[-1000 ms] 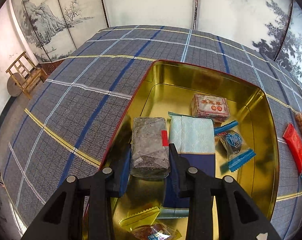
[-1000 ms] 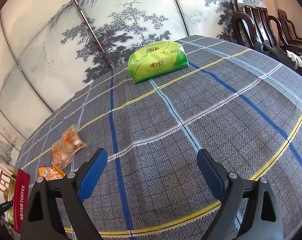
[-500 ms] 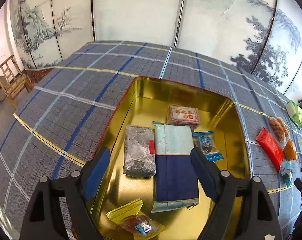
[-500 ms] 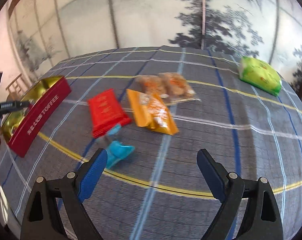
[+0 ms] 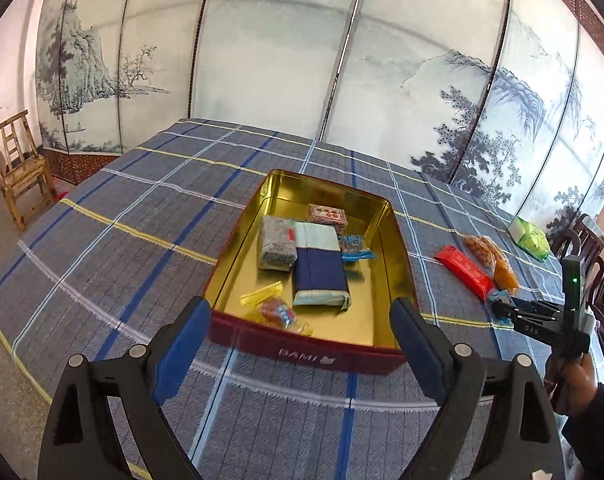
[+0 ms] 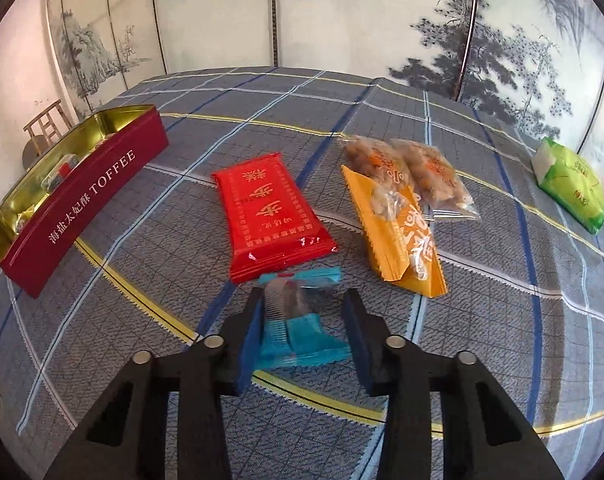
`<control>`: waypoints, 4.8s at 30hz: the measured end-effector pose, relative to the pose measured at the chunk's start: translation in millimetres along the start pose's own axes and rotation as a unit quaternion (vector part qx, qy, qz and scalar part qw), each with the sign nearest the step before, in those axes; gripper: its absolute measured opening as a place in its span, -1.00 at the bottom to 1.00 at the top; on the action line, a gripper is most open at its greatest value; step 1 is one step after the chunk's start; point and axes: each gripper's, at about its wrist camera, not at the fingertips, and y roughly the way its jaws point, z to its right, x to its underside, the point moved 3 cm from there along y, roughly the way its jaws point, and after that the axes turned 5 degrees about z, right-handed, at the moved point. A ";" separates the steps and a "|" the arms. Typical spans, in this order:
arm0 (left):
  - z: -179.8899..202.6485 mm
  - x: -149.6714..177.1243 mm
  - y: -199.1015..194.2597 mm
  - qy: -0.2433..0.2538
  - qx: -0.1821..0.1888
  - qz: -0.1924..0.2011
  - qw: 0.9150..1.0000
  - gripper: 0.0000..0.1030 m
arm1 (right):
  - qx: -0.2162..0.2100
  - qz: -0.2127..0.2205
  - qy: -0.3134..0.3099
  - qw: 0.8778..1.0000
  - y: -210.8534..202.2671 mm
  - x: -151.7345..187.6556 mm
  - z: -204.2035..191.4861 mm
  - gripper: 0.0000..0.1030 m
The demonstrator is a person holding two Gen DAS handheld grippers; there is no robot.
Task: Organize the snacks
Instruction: 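Grasp the clear packet with teal ends with the right gripper, then carry the teal-ended packet with the right gripper over the tin, then lower the teal-ended packet into the tin and open the right gripper, then move the left gripper to the orange wrapped snack, then close the left gripper on the orange snack and lift it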
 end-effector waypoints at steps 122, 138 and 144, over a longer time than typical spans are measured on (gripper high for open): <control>127.3 28.1 -16.7 0.090 0.099 -0.028 0.991 0.79 | 0.181 0.106 0.164 0.964 -50.7 -9.5 124.5 0.83; 366.1 24.7 194.6 0.187 0.084 -0.120 0.971 0.66 | 0.126 0.131 0.390 0.903 -68.4 70.1 256.2 0.83; 385.2 41.7 223.3 0.214 0.066 -0.154 0.962 -0.25 | 0.122 0.146 0.397 0.898 -74.0 74.7 257.8 0.83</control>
